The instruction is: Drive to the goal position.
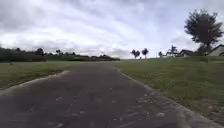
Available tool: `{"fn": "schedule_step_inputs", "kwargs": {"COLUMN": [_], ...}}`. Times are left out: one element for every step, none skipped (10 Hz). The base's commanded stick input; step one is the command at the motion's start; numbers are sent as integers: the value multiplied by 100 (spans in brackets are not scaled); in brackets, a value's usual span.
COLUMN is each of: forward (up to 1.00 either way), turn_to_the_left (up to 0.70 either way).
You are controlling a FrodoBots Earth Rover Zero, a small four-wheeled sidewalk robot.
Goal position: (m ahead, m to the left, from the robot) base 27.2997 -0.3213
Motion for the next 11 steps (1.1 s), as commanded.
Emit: {"fn": "schedule_step_inputs", "kwargs": {"forward": [9,9,9,9,9,9,9,9,9,9,9], "turn_to_the_left": [1,1,1,1,1,1,1,1,1,1,1]}}
